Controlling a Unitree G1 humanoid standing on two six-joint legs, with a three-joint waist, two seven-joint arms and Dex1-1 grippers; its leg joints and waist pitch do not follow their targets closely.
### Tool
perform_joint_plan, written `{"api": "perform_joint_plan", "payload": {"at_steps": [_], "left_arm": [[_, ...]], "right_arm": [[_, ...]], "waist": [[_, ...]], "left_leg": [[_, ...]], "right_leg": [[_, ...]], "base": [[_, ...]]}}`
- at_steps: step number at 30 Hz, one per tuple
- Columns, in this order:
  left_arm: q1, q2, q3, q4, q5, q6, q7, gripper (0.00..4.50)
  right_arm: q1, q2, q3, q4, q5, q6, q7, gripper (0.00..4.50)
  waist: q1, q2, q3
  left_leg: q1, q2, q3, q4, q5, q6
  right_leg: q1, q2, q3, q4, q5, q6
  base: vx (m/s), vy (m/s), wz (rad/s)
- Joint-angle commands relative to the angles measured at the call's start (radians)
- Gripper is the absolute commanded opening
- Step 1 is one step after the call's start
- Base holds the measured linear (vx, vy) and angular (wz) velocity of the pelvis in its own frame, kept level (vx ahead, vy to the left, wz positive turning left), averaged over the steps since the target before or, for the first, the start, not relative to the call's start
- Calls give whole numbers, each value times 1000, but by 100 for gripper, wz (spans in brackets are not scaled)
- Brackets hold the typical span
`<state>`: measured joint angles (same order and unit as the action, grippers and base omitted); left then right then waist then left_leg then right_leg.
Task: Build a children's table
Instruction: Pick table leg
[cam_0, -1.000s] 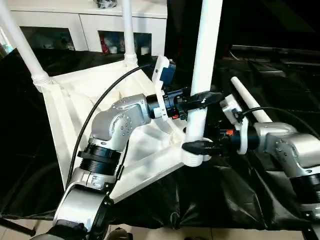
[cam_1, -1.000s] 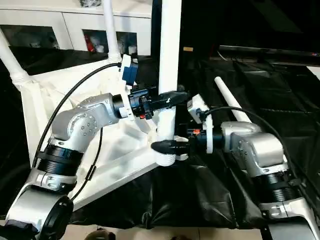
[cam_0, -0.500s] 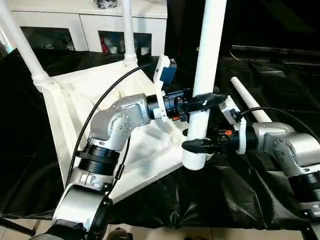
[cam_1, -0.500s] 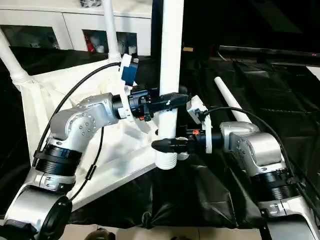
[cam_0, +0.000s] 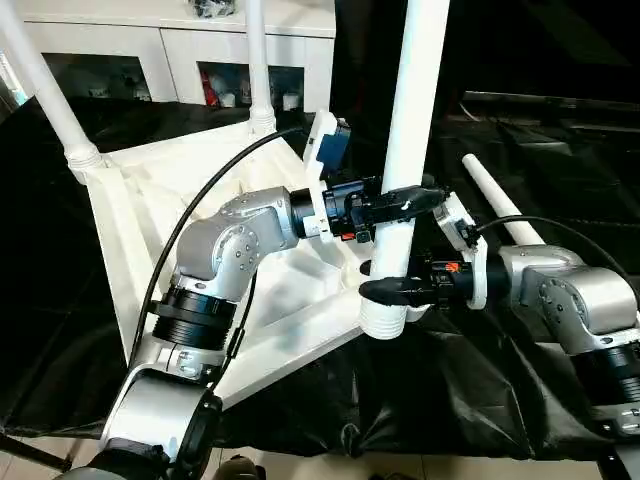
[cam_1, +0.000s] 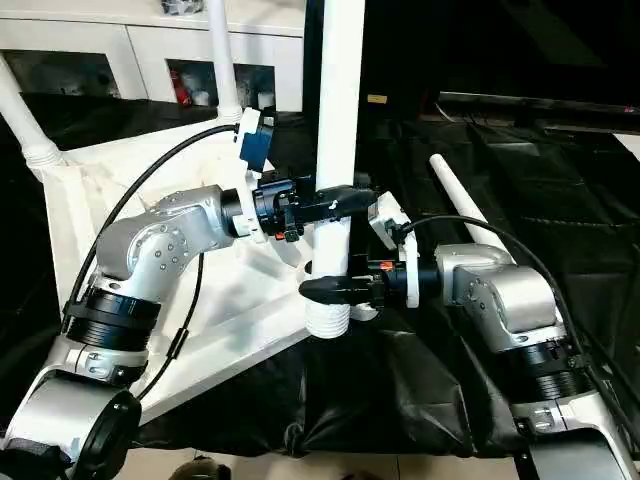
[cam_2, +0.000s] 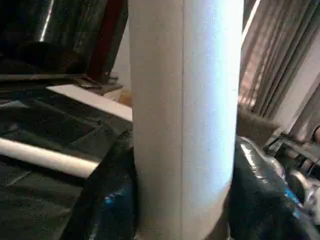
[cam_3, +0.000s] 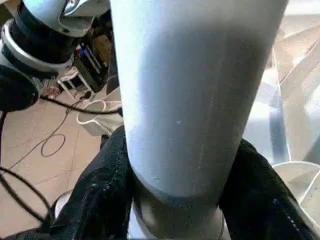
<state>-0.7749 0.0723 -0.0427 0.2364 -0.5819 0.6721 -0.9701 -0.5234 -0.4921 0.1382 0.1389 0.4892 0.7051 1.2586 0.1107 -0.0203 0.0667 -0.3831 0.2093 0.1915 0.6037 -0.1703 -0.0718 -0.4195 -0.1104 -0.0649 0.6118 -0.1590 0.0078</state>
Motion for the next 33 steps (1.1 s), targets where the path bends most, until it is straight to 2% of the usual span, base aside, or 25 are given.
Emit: {"api": "perform_joint_plan", "payload": {"at_steps": [1,3,5,6,8,9,12,13,14,15,16,17,18,20,22,24,27,30,31,33], "left_arm": [[-12,-15,19,-43,-41,5,1,265],[-10,-50,51,-48,-46,-58,36,299],[-9,-61,61,-49,-49,-79,46,299],[-11,-76,77,-49,-48,-108,71,304],[-20,-112,110,-45,-16,-188,167,304],[-28,-128,128,-40,7,-229,228,304],[-41,-125,154,-26,38,-266,294,304],[-41,-110,152,-21,64,-281,305,304],[-32,-57,117,-13,137,-295,306,304],[-30,-49,112,-12,147,-297,305,304],[-25,-29,96,-10,174,-301,302,304],[9,45,17,-12,257,-312,265,304],[12,51,10,-13,263,-313,262,304],[55,112,-59,-19,324,-311,235,304],[95,144,-97,-32,337,-282,213,304],[139,175,-145,-51,350,-237,198,304],[201,208,-234,-85,368,-179,145,304],[227,218,-288,-102,398,-126,150,304],[227,218,-288,-102,398,-126,150,304],[241,240,-348,-114,458,-87,170,304]], "right_arm": [[-8,0,-25,10,8,-6,-26,189],[1,20,-47,11,14,-16,-57,189],[3,27,-54,12,15,-19,-68,189],[6,38,-67,13,20,-22,-84,189],[13,64,-101,13,33,-28,-128,189],[19,78,-119,11,35,-37,-156,189],[31,101,-153,13,32,-59,-222,189],[37,108,-166,15,29,-69,-250,189],[50,111,-179,20,-1,-100,-303,189],[52,111,-180,21,-5,-104,-309,189],[57,110,-182,21,-17,-116,-325,189],[79,108,-186,8,-47,-130,-370,189],[81,108,-187,7,-50,-131,-373,189],[105,104,-189,-13,-94,-149,-431,189],[126,100,-192,-26,-140,-170,-492,189],[148,93,-193,-29,-185,-192,-561,188],[184,103,-207,-62,-197,-180,-628,188],[210,114,-208,-106,-190,-164,-638,188],[210,114,-208,-106,-190,-164,-638,188],[224,122,-201,-134,-197,-158,-656,188]], "waist": [[1,-15,-87],[1,-15,-87],[2,-15,-87],[3,-12,-87],[2,-15,-87],[3,-7,-87],[1,-8,-88],[2,-2,-88],[1,-3,-88],[-1,-1,-89],[-2,-1,-89],[-3,3,-89],[-5,4,-89],[-8,1,-90],[-9,7,-91],[-10,7,-89],[-14,10,-85],[-16,15,-82],[-19,13,-82],[-26,17,-80]], "left_leg": [[12,10,0,-60,-131,50],[13,11,-1,-60,-138,49],[12,10,-1,-60,-139,49],[12,10,-2,-60,-141,47],[12,11,-2,-60,-149,45],[12,12,-3,-61,-150,44],[13,9,-4,-61,-151,39],[13,8,-5,-62,-154,36],[14,9,-4,-63,-155,35],[14,9,-6,-64,-150,27],[14,8,-6,-65,-152,23],[15,9,-8,-66,-151,14],[15,9,-9,-68,-151,10],[16,8,-7,-67,-151,7],[16,8,-8,-67,-138,1],[15,7,-5,-69,-150,-8],[17,7,-6,-74,-192,-17],[20,8,-6,-76,-238,-19],[19,7,-7,-76,-253,-21],[18,8,-10,-79,-273,-25]], "right_leg": [[65,-23,28,-58,-170,-242],[65,-23,28,-60,-171,-241],[66,-24,28,-61,-173,-239],[67,-24,28,-61,-173,-238],[68,-24,27,-63,-173,-235],[67,-24,28,-63,-171,-233],[67,-21,26,-66,-173,-214],[67,-22,26,-66,-187,-206],[65,-20,26,-69,-192,-198],[64,-19,26,-68,-198,-178],[64,-18,25,-67,-201,-174],[64,-19,25,-69,-199,-169],[63,-18,24,-67,-201,-162],[62,-16,26,-64,-190,-163],[61,-17,27,-59,-166,-176],[59,-16,28,-58,-164,-188],[58,-17,29,-65,-217,-175],[53,-17,30,-73,-261,-164],[55,-16,29,-76,-278,-157],[54,-16,27,-79,-302,-148]], "base": [[0,0,0],[0,0,0],[0,0,0],[0,0,0],[0,0,0],[0,0,0],[0,0,0],[0,0,0],[0,0,0],[0,0,0],[0,0,0],[0,0,0],[0,0,0],[0,0,0],[0,0,0],[0,0,0],[0,0,0],[0,0,0],[0,0,0],[0,0,0]]}}
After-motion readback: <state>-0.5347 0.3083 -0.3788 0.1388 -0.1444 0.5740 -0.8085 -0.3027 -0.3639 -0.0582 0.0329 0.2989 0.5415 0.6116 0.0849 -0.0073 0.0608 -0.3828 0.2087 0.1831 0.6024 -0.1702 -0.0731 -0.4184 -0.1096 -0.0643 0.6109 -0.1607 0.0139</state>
